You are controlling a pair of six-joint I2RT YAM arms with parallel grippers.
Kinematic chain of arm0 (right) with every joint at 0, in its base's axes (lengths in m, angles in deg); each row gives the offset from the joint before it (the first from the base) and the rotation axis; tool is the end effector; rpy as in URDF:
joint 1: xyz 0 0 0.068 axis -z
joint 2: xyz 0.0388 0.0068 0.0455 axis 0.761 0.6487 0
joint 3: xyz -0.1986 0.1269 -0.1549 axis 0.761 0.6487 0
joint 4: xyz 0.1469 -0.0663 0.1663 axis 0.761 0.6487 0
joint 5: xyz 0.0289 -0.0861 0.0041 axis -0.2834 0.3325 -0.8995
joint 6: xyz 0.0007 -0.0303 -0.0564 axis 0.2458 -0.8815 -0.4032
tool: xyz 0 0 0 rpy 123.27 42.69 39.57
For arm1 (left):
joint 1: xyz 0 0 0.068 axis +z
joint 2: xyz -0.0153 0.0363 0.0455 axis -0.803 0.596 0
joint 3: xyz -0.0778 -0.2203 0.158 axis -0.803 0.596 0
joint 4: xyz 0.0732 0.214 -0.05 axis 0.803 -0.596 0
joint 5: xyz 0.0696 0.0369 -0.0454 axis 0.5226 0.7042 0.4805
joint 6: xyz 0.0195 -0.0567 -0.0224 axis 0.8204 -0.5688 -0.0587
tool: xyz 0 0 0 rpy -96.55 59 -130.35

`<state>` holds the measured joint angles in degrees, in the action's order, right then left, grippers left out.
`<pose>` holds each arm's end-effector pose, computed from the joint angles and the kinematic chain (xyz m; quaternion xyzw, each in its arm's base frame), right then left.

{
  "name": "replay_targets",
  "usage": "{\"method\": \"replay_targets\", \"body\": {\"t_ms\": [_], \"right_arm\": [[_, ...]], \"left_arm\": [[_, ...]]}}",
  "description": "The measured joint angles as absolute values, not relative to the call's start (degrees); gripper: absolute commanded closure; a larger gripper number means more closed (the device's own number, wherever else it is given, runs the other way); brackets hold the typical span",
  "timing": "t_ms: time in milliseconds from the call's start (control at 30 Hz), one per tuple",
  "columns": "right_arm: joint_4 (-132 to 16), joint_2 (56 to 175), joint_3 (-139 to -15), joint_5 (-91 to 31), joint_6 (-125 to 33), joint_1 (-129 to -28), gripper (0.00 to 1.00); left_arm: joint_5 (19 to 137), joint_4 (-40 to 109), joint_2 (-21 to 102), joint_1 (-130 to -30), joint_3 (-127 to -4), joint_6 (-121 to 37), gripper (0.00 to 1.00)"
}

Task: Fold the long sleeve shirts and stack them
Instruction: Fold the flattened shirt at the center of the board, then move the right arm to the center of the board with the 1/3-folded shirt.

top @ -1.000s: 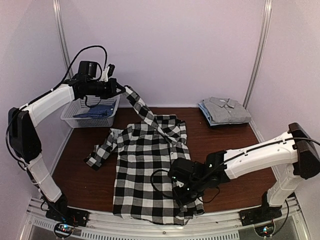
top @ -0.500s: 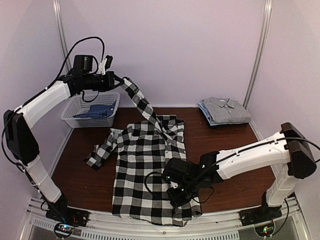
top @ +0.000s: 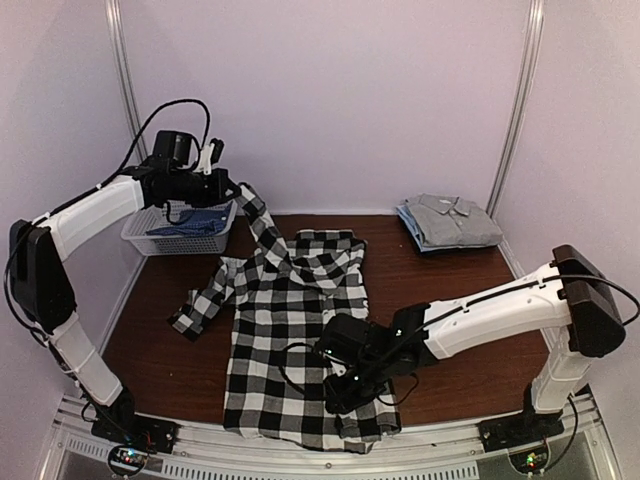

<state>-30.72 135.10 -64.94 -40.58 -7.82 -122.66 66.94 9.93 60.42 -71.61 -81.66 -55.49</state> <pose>0.0803 0.3172 0.1915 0.2670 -0.9279 -0.2593 0.0222 0.3471 -0.1312 0.3566 0.0317 0.8578 -0.3160 0.4041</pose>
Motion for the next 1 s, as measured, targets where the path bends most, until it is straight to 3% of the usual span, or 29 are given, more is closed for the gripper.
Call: {"method": "replay_targets", "body": {"t_ms": [100,167,333,567,833,1000], "right_arm": [[-31.0,135.1,-65.3,-40.6,-8.3,-122.4,0.51],[-30.7,135.0,-65.9,-40.4,-9.0,-121.6,0.48],[-29.1,131.4,-67.4,-38.1,-12.4,-114.3,0.47],[-30.5,129.2,-75.8,-34.7,-19.1,-96.7,0.57],[-35.5,143.0,-91.1,-35.7,-24.5,-87.2,0.64],[-34.5,155.2,-100.1,-36.0,-26.9,-84.2,0.54]], "left_arm": [[67.0,9.8,60.5,-71.6,-80.2,-55.5,1.00],[66.8,9.8,60.5,-71.6,-79.7,-55.5,1.00],[65.6,10.0,60.3,-71.6,-77.4,-55.5,1.00],[62.8,9.9,56.5,-71.9,-71.2,-55.5,1.00],[59.4,10.1,47.3,-72.9,-69.7,-54.9,1.00],[58.7,10.1,46.9,-73.0,-69.5,-54.7,1.00]]}}
